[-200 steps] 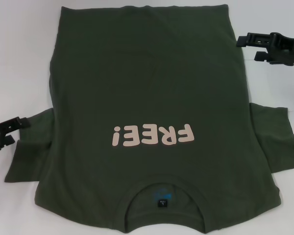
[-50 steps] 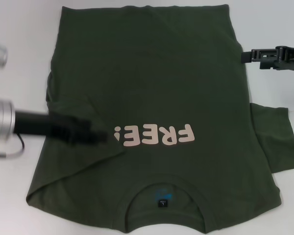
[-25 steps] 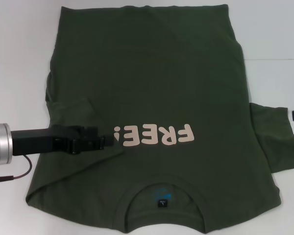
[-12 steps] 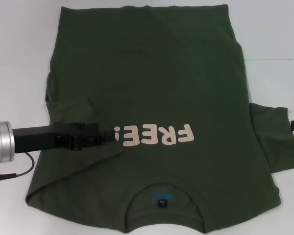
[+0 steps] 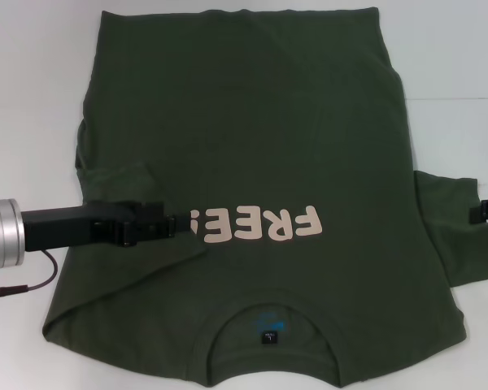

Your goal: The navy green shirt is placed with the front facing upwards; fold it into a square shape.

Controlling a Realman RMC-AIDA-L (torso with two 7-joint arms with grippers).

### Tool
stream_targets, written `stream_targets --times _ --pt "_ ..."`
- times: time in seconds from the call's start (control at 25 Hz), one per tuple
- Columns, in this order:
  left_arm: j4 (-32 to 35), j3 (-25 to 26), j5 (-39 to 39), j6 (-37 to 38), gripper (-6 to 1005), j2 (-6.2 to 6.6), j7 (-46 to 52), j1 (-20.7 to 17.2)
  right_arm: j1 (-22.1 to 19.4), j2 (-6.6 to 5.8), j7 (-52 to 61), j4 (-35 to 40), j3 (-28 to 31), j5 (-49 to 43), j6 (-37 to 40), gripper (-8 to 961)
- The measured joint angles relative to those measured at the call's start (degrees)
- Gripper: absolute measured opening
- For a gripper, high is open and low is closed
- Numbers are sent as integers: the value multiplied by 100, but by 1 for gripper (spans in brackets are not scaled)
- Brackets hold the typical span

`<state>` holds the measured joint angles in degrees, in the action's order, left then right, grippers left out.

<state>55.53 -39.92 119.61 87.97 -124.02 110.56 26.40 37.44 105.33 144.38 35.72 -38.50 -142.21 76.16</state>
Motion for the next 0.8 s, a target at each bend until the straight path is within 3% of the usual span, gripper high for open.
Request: stream_targets --times 0.56,0.8 --pt "9 11 0 1 719 0 18 -4 92 202 -86 -107 -188 1 -324 941" --pt "10 11 -66 1 719 5 21 -6 96 212 -136 -32 -191 13 -319 858"
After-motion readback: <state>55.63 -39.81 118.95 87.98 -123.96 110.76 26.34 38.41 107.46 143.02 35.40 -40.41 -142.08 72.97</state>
